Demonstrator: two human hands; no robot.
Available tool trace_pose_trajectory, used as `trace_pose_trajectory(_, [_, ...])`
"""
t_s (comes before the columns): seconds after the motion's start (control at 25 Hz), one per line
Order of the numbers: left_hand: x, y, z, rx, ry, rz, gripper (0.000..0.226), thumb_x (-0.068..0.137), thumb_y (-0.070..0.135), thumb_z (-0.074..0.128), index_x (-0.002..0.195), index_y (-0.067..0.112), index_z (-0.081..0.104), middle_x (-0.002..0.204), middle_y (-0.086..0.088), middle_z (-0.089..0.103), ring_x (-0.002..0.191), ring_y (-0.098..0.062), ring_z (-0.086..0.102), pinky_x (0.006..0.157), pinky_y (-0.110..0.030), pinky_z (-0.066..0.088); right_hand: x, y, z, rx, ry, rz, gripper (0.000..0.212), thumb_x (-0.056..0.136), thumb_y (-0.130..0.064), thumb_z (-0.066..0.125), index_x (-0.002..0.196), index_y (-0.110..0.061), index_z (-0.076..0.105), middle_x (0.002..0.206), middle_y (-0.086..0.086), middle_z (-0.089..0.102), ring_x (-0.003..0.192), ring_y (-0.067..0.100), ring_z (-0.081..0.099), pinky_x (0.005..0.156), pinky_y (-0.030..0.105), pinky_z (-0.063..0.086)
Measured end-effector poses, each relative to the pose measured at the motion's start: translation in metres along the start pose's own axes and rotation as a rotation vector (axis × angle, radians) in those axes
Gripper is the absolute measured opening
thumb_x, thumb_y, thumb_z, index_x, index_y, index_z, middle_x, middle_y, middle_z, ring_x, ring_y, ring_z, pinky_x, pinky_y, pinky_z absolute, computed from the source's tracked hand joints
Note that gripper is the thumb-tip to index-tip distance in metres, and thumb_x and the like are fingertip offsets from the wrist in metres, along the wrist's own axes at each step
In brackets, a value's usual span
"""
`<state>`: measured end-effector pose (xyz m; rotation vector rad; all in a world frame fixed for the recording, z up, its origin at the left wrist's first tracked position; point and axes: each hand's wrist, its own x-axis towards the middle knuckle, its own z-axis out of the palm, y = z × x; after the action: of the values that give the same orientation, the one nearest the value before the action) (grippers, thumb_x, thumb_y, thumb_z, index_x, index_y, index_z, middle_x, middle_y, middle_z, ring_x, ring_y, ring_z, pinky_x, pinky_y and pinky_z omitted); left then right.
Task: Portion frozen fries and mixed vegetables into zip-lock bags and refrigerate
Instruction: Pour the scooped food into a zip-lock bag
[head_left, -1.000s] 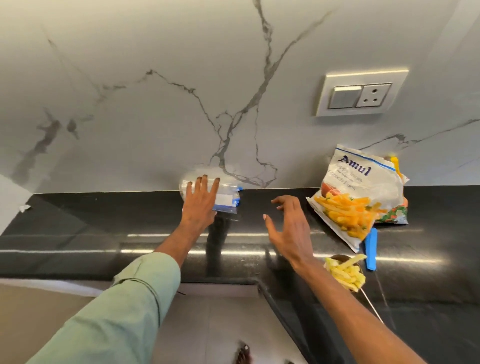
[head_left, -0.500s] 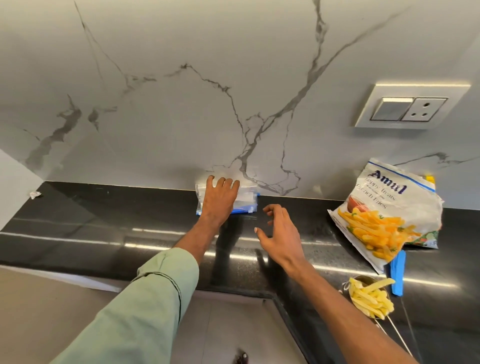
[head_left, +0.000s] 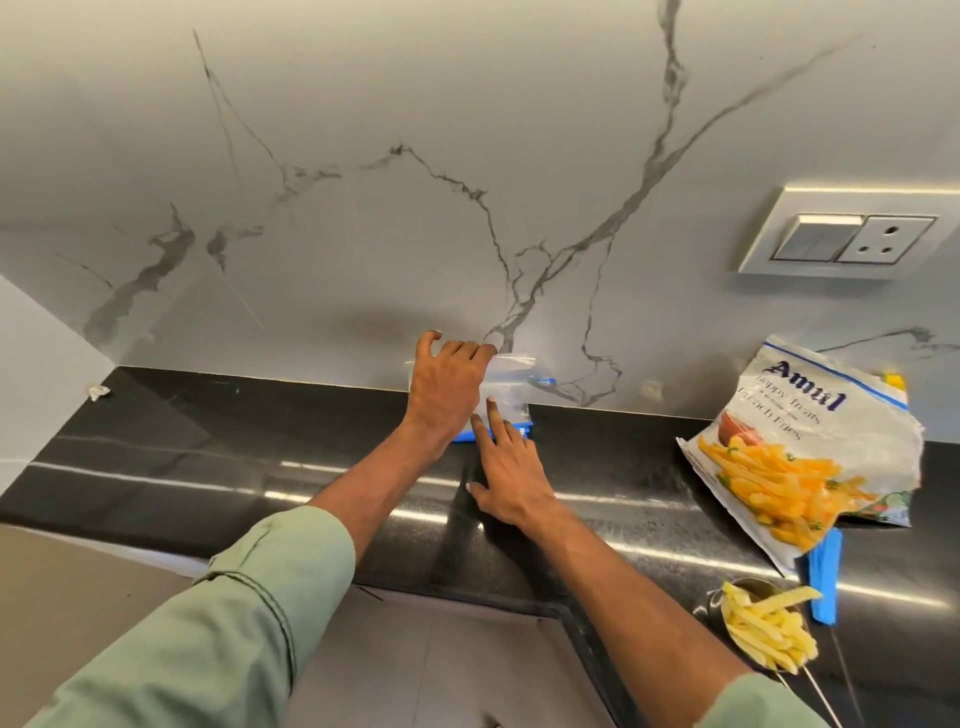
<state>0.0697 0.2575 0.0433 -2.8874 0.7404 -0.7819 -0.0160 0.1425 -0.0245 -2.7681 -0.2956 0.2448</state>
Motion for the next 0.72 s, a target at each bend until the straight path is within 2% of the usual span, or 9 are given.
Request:
trace_pose_trajectory(0.2, [0.002, -0.009, -0.023, -0.068, 0.154, -0.066, 0.037, 0.082, 0.002, 0.074, 0.116, 0.018, 0.071, 0.097, -0.001, 0.076, 0.091, -0.022, 0.071, 0.104, -0.049, 0.043, 0.020, -0.002, -0.004, -0.030, -0.074, 0.006, 0.109, 0.093, -0.037, 0.075, 0.167, -0.016, -0.002, 0.174, 0.010, -0.016, 0.159, 0.035, 0.010, 0.126, 0.051, 0.020])
trace_pose_trajectory(0.36, [0.004, -0.016, -0.044, -0.154, 0.234, -0.157, 0.026, 0.095, 0.011, 0.059, 0.118, 0.017, 0.070, 0.100, -0.001, 0.075, 0.090, -0.021, 0.069, 0.098, -0.042, 0.042, 0.026, -0.002, -0.004, 0.005, -0.111, 0.016, 0.111, 0.092, -0.037, 0.077, 0.167, -0.014, -0.002, 0.174, 0.011, -0.012, 0.159, 0.035, 0.011, 0.127, 0.052, 0.019])
trace_pose_trajectory(0.44, [0.006, -0.013, -0.056, -0.304, 0.276, -0.302, 0.024, 0.101, 0.015, 0.050, 0.117, 0.016, 0.068, 0.099, -0.001, 0.073, 0.086, -0.017, 0.065, 0.085, -0.029, 0.043, 0.021, -0.003, -0.010, 0.047, -0.062, 0.031, 0.103, 0.092, -0.037, 0.076, 0.166, -0.015, 0.008, 0.175, 0.013, 0.002, 0.157, 0.033, 0.019, 0.125, 0.051, 0.023])
trace_pose_trajectory(0.48, [0.007, -0.010, -0.062, -0.433, 0.285, -0.401, 0.023, 0.105, 0.017, 0.047, 0.115, 0.016, 0.067, 0.098, 0.000, 0.072, 0.083, -0.015, 0.062, 0.076, -0.024, 0.041, 0.016, -0.002, -0.015, 0.079, 0.025, 0.046, 0.094, 0.091, -0.038, 0.075, 0.164, -0.017, 0.020, 0.171, 0.013, 0.020, 0.152, 0.031, 0.032, 0.122, 0.049, 0.030])
trace_pose_trajectory(0.56, [0.006, 0.000, -0.064, -0.732, 0.281, -0.569, 0.022, 0.108, 0.021, 0.045, 0.109, 0.015, 0.066, 0.091, 0.001, 0.068, 0.078, -0.013, 0.059, 0.063, -0.025, 0.044, -0.002, 0.004, -0.030, 0.279, 0.246, 0.132, 0.067, 0.086, -0.040, 0.075, 0.145, -0.022, 0.050, 0.142, 0.003, 0.060, 0.126, 0.022, 0.061, 0.106, 0.042, 0.049])
trace_pose_trajectory(0.6, [0.005, 0.007, -0.063, -0.853, 0.257, -0.638, 0.021, 0.108, 0.023, 0.046, 0.106, 0.015, 0.065, 0.088, 0.002, 0.067, 0.077, -0.015, 0.059, 0.063, -0.030, 0.046, -0.013, 0.008, -0.041, 0.490, 0.325, 0.177, 0.055, 0.083, -0.039, 0.077, 0.133, -0.023, 0.059, 0.125, -0.004, 0.070, 0.112, 0.017, 0.068, 0.096, 0.037, 0.055])
trace_pose_trajectory(0.64, [0.003, 0.015, -0.060, -0.956, 0.214, -0.705, 0.020, 0.108, 0.024, 0.047, 0.103, 0.016, 0.065, 0.086, 0.002, 0.066, 0.077, -0.016, 0.060, 0.065, -0.033, 0.048, -0.025, 0.013, -0.052, 0.718, 0.376, 0.198, 0.047, 0.082, -0.037, 0.079, 0.124, -0.024, 0.064, 0.114, -0.008, 0.074, 0.103, 0.012, 0.071, 0.090, 0.033, 0.058])
trace_pose_trajectory(0.72, [-0.001, 0.039, -0.055, -1.126, 0.124, -0.811, 0.019, 0.107, 0.024, 0.049, 0.100, 0.016, 0.064, 0.084, 0.002, 0.066, 0.076, -0.017, 0.061, 0.066, -0.032, 0.048, -0.052, 0.028, -0.073, 1.025, 0.466, 0.219, 0.024, 0.090, -0.027, 0.072, 0.114, -0.028, 0.069, 0.107, -0.009, 0.076, 0.098, 0.008, 0.074, 0.090, 0.033, 0.061])
